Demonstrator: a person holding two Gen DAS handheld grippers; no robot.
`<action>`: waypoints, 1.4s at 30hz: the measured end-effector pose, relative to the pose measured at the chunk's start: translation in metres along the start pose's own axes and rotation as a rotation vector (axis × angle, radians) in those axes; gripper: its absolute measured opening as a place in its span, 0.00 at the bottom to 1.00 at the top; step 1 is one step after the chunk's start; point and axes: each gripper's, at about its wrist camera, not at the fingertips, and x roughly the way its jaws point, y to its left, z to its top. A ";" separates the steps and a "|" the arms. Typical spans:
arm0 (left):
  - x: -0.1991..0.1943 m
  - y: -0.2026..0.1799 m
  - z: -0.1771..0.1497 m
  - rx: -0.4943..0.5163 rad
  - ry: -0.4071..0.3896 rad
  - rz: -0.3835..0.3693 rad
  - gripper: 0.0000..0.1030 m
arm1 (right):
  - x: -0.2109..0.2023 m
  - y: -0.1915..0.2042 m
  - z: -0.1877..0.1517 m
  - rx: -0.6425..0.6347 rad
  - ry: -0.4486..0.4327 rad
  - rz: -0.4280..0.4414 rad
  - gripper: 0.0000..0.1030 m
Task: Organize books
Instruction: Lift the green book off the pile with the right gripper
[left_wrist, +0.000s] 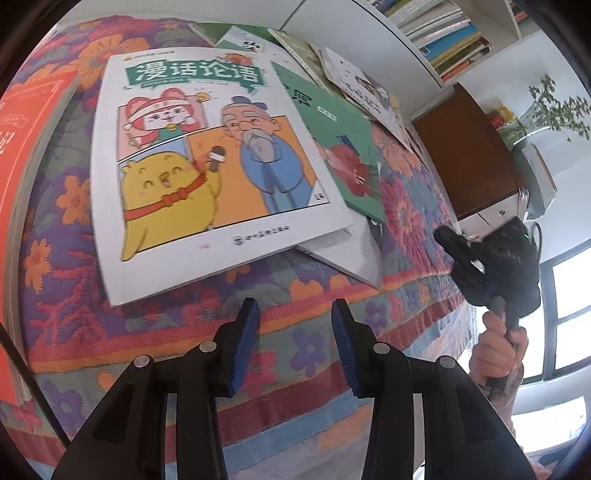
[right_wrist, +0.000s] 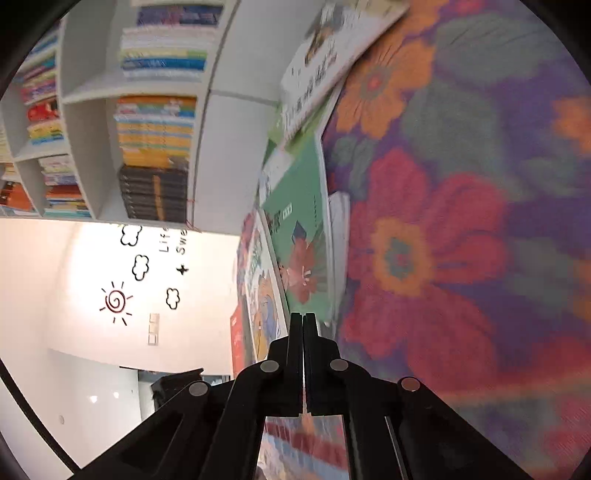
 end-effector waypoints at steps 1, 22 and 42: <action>0.001 -0.004 0.001 0.002 -0.001 -0.004 0.37 | -0.014 0.003 -0.002 -0.060 -0.024 -0.068 0.01; 0.070 -0.073 0.051 -0.127 -0.178 -0.055 0.52 | 0.209 0.114 0.139 -0.594 0.267 -0.338 0.45; 0.055 -0.049 0.040 -0.142 -0.126 -0.124 0.51 | 0.142 0.102 0.082 -0.636 0.325 -0.421 0.46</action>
